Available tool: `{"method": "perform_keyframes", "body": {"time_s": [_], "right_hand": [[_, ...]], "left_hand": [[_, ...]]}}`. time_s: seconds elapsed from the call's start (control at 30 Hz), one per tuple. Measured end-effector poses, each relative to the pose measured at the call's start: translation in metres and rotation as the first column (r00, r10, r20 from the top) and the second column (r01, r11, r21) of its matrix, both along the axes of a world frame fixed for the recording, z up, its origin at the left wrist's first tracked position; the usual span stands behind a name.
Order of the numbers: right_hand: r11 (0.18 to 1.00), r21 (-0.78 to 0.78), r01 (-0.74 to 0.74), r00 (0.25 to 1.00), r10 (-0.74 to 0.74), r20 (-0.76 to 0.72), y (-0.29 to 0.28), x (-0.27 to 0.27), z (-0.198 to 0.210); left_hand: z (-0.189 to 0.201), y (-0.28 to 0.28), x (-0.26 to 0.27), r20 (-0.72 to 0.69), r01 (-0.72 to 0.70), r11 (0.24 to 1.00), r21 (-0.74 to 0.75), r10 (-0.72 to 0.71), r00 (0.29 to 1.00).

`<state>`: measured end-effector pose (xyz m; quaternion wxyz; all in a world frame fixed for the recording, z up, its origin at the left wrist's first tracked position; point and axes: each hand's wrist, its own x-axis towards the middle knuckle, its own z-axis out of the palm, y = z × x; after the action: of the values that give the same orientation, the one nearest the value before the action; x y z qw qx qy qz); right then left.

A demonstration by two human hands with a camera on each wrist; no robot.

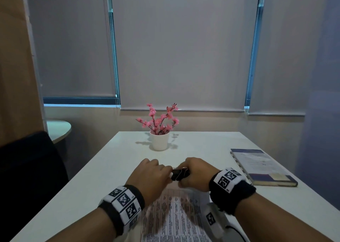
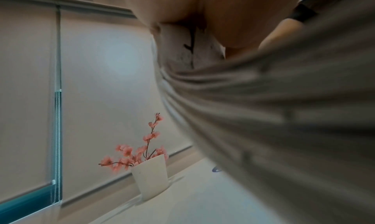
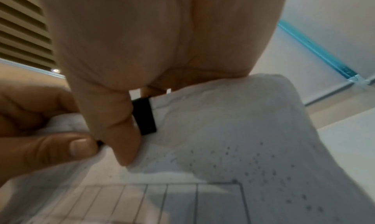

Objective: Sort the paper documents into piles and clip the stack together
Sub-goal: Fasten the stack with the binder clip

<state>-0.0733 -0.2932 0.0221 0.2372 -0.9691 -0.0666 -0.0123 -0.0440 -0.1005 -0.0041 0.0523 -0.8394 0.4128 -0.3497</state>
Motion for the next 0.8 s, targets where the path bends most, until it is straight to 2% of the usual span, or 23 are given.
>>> {"method": "perform_keyframes", "body": {"time_s": [0.23, 0.33, 0.43, 0.5, 0.6, 0.73, 0.8], "right_hand": [[0.986, -0.153, -0.064, 0.998, 0.067, 0.017, 0.009, -0.006, 0.0], [0.971, -0.221, -0.091, 0.992, 0.107, 0.065, 0.011, -0.008, -0.005], [0.971, -0.22, -0.097, 0.991, 0.115, 0.069, 0.011, -0.011, -0.005], [0.984, -0.15, -0.096, 0.994, 0.101, 0.028, 0.007, -0.012, -0.002], [0.995, 0.053, -0.081, 0.996, 0.082, -0.032, -0.002, -0.012, 0.006], [0.953, 0.272, -0.131, 0.988, 0.148, -0.042, -0.008, -0.012, 0.011], [0.943, 0.305, -0.132, 0.988, 0.15, -0.038, -0.01, -0.013, 0.012]], "left_hand": [[-0.013, 0.001, 0.008, -0.044, -0.003, 0.998, -0.068, 0.0, 0.999], [-0.012, 0.0, 0.011, -0.043, -0.035, 0.999, 0.002, 0.036, 0.998], [-0.009, 0.0, 0.011, -0.035, -0.058, 0.997, 0.052, 0.06, 0.998], [-0.006, -0.001, 0.01, -0.02, -0.047, 0.999, 0.027, 0.048, 0.999], [-0.006, -0.001, 0.011, -0.097, -0.043, 0.999, 0.005, 0.043, 0.994], [-0.008, 0.001, 0.009, -0.169, -0.022, 0.999, -0.032, 0.017, 0.986], [-0.009, 0.003, 0.011, -0.192, 0.005, 0.998, -0.064, -0.017, 0.981]]}}
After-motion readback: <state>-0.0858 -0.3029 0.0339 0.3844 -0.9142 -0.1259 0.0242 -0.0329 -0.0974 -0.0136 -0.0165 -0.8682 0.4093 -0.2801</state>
